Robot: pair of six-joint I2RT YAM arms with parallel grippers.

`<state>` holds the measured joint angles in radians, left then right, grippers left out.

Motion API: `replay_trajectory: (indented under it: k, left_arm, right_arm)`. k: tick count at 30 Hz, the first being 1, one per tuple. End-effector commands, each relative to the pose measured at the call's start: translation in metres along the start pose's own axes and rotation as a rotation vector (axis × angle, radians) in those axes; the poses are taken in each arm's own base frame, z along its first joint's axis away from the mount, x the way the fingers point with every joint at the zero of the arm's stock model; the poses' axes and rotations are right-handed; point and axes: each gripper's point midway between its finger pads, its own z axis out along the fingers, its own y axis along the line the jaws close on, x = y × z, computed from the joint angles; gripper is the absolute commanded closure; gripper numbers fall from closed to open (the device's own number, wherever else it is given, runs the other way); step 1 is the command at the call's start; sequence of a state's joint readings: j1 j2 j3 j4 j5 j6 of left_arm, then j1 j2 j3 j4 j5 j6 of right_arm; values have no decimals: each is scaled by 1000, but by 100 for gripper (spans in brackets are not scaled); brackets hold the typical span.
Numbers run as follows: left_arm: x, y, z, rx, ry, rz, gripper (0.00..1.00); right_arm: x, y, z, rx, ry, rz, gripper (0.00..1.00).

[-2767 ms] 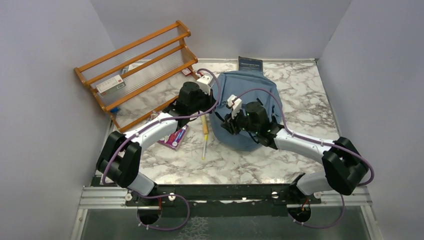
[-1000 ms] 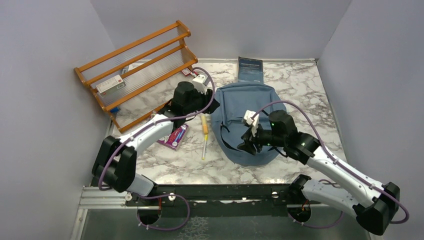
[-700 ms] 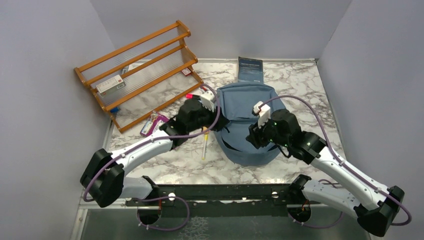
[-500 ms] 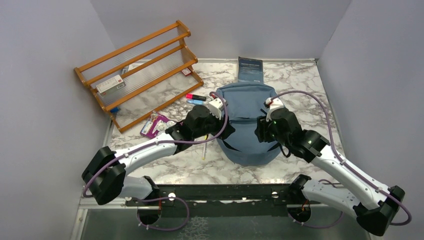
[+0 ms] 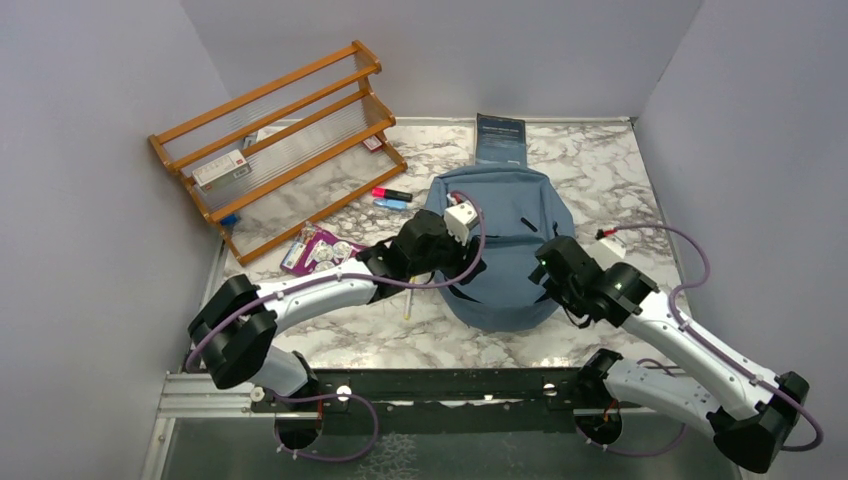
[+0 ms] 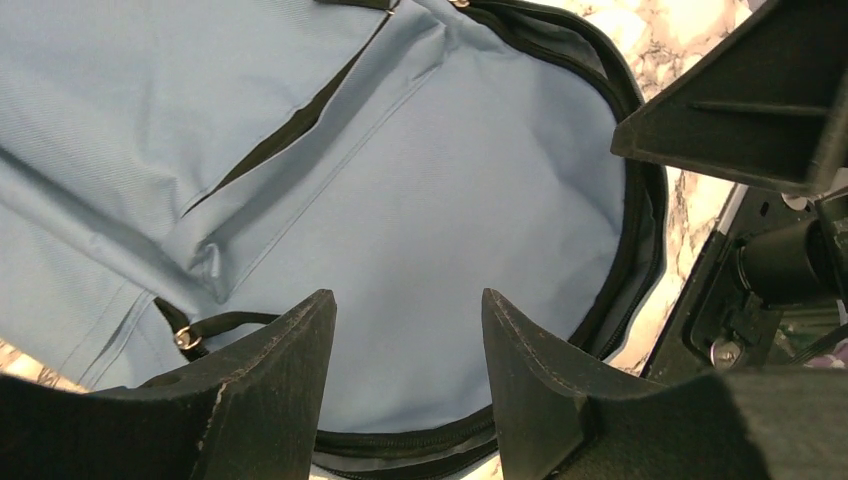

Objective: Pack the student bag
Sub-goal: Unzip the student bag at the center of the board.

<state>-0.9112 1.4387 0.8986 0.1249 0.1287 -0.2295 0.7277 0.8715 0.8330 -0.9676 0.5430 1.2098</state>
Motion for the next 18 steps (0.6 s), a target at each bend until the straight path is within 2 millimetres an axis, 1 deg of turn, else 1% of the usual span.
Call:
replay_trajectory:
  k: [1, 4, 6, 10, 13, 18]
  left_arm:
    - [-6, -8, 6, 2, -9, 47, 43]
    - [0, -13, 9, 7, 6, 65, 42]
    - [3, -17, 10, 16, 12, 77, 42]
    - [6, -26, 14, 42, 24, 97, 42]
    - [7, -31, 15, 58, 29, 111, 42]
    - [13, -36, 18, 85, 59, 139, 42]
  right_arm:
    - [5, -65, -5, 288, -46, 180, 20]
    - [10, -80, -5, 337, -50, 206, 20]
    - [15, -86, -2, 340, -46, 214, 20]
    - [31, -83, 11, 266, -12, 242, 21]
    - [42, -78, 23, 211, 6, 259, 28]
    - [55, -72, 35, 164, 38, 253, 44]
